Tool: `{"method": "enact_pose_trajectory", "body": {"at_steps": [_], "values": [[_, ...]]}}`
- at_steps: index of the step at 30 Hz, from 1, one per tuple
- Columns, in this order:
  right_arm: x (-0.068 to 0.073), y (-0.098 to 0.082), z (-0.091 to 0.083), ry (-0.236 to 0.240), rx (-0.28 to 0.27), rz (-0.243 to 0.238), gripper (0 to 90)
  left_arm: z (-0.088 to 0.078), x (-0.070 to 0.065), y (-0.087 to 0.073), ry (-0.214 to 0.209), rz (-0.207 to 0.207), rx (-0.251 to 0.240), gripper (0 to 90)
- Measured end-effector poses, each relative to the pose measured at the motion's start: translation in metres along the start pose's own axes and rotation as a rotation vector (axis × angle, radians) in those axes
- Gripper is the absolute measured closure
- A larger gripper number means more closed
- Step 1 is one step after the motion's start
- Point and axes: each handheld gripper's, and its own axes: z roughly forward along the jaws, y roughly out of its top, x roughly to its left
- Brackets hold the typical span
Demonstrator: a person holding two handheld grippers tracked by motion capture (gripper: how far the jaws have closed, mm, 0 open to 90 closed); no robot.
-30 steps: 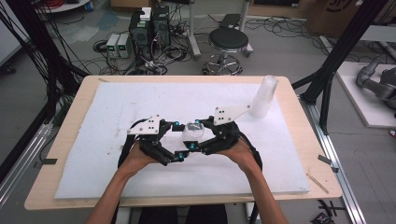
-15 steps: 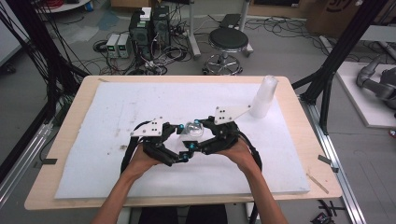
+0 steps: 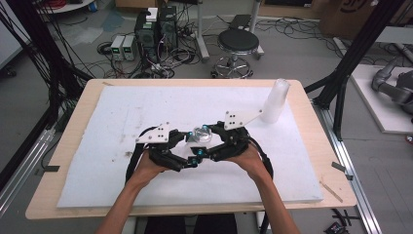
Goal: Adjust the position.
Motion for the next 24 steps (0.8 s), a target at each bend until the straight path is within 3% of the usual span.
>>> {"method": "enact_pose_trajectory", "body": {"at_steps": [6, 9, 11, 17, 20, 24], "values": [[-0.001, -0.001, 0.000, 0.004, 0.001, -0.003, 35.8, -0.001, -0.001, 0.000, 0.009, 0.009, 0.012, 30.0], [0.000, -0.001, 0.002, 0.000, 0.016, -0.005, 19.7, -0.002, 0.000, 0.001, 0.015, 0.009, 0.006, 30.3], [0.000, -0.002, 0.002, 0.000, 0.020, 0.009, 15.7, -0.003, 0.000, 0.001, 0.016, 0.010, 0.009, 30.5], [0.000, -0.002, 0.001, -0.003, 0.019, 0.009, 14.4, -0.004, -0.001, 0.002, 0.012, 0.006, 0.022, 30.8], [0.001, -0.003, -0.001, -0.009, 0.034, 0.005, 14.4, -0.007, -0.001, 0.003, 0.002, 0.007, 0.057, 31.1], [0.002, -0.003, -0.009, -0.023, 0.073, -0.009, 14.4, -0.016, -0.002, 0.011, 0.000, 0.009, 0.151, 31.7]]}}
